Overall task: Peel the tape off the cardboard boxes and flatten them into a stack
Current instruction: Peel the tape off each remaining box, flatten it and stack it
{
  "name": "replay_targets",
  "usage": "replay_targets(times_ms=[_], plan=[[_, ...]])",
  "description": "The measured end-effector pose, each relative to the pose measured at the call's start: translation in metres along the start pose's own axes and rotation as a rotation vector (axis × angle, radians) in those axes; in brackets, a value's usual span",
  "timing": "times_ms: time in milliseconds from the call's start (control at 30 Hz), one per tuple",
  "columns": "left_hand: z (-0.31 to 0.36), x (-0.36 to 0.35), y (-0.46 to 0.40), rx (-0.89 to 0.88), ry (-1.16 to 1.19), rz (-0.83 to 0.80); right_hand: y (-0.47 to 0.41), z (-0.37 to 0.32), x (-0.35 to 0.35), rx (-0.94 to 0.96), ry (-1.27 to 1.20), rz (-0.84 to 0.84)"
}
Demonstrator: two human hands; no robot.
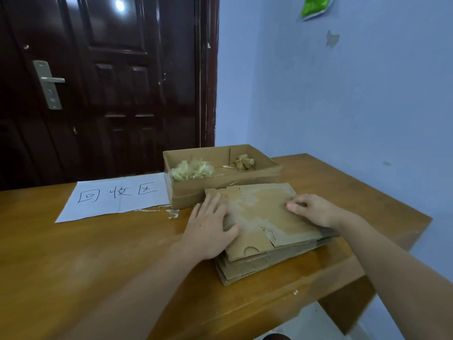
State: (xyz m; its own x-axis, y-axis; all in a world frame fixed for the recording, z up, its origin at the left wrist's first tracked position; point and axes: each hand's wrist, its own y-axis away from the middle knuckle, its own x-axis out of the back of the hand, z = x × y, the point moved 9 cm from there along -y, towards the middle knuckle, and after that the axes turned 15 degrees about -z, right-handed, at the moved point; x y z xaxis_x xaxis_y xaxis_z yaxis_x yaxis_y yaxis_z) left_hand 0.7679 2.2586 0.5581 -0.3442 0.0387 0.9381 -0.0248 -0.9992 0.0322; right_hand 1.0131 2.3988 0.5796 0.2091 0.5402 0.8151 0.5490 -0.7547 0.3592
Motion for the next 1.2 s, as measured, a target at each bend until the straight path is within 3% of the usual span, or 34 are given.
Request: replay_targets(times_ms=[200,433,567,733,1200], plan=[[0.013,-0.003,0.008,-0.009,-0.073,-0.001,-0.011,-0.013,-0.014,-0.060,0.121,0.113],[0.007,-0.001,0.001,0.011,-0.117,-0.057,-0.022,-0.017,-0.017,-0.108,0.211,0.029],[0.008,0.003,-0.005,0.041,-0.146,-0.047,-0.026,-0.038,-0.020,-0.189,0.230,0.084],[0.016,-0.010,-0.010,-0.070,-0.135,-0.090,-0.036,-0.041,-0.042,-0.283,0.255,0.151],[0.010,-0.018,-0.017,-0.048,-0.134,-0.252,-0.033,-0.038,-0.038,-0.268,0.237,0.032]])
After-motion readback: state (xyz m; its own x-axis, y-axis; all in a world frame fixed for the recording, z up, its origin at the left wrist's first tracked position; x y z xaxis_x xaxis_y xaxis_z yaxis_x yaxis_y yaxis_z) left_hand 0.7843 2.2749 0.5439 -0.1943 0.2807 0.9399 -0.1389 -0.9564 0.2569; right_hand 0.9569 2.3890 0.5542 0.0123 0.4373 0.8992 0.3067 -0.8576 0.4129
